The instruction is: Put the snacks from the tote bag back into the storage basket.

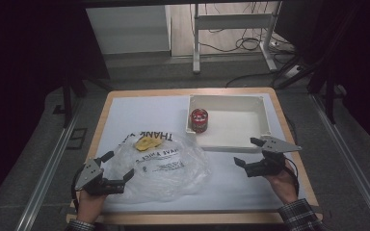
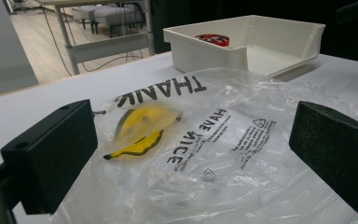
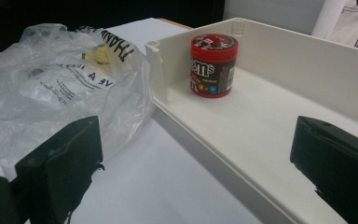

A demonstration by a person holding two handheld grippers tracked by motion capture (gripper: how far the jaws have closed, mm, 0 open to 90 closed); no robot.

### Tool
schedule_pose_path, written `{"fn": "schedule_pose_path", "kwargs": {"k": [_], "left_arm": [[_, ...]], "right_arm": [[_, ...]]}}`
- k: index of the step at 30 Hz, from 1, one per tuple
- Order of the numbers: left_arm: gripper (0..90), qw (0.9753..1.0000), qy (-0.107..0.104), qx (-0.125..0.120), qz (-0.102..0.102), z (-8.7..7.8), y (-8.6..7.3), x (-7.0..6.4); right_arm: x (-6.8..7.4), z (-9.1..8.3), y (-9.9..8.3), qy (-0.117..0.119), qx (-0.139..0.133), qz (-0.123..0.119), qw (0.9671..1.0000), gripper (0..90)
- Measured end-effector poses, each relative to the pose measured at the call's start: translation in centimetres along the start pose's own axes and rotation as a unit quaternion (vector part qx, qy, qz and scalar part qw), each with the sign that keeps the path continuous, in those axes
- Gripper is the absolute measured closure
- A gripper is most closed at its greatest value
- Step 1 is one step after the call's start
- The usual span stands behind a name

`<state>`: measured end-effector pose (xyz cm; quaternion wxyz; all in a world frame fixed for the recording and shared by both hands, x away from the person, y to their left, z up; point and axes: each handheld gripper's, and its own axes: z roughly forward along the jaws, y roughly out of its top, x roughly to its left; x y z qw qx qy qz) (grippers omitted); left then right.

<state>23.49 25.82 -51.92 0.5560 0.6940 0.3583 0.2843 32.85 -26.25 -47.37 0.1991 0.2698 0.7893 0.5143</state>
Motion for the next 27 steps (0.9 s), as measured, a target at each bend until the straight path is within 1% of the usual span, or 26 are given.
{"fn": "schedule_pose_path", "kwargs": {"k": [4, 6, 9, 12, 16, 18, 20, 24, 27], "left_arm": [[0.8, 1.0, 0.001, 0.0, -0.001, 0.0, 0.0, 0.0], [0.8, 1.0, 0.001, -0.001, -0.001, 0.0, 0.0, 0.1], [0.8, 1.0, 0.001, -0.001, -0.002, 0.0, 0.0, 0.1], [0.8, 1.0, 0.001, -0.001, -0.002, 0.0, 0.0, 0.1], [0.8, 1.0, 0.0, -0.001, -0.002, 0.0, 0.0, 0.1], [0.8, 1.0, 0.0, -0.001, -0.002, 0.0, 0.0, 0.0], [0.8, 1.0, 0.0, -0.001, -0.002, 0.0, 0.0, 0.0], [0.8, 1.0, 0.0, -0.001, -0.002, 0.0, 0.0, 0.1], [0.8, 1.0, 0.0, -0.001, -0.002, 0.1, 0.1, 0.0]], "right_arm": [[-0.1, -0.4, -0.2, -0.003, -0.004, 0.001, 1.0, 2.4], [-0.2, -1.0, -0.4, -0.008, -0.01, 0.003, 0.9999, 2.4], [-0.2, -1.3, -0.6, -0.01, -0.013, 0.005, 0.9998, 2.3], [-0.1, -2.1, -1.2, -0.015, -0.019, 0.01, 0.9997, 2.3], [0.0, -2.6, -1.6, -0.023, -0.017, 0.007, 0.9996, 2.3], [0.0, -3.2, -1.9, -0.028, -0.022, 0.007, 0.9993, 2.1], [0.0, -3.3, -2.0, -0.029, -0.023, 0.007, 0.9993, 2.1], [-0.2, -4.1, -2.5, -0.034, -0.026, 0.014, 0.999, 2.1], [-0.3, -4.2, -2.6, -0.038, -0.026, 0.017, 0.9988, 2.1]]}}
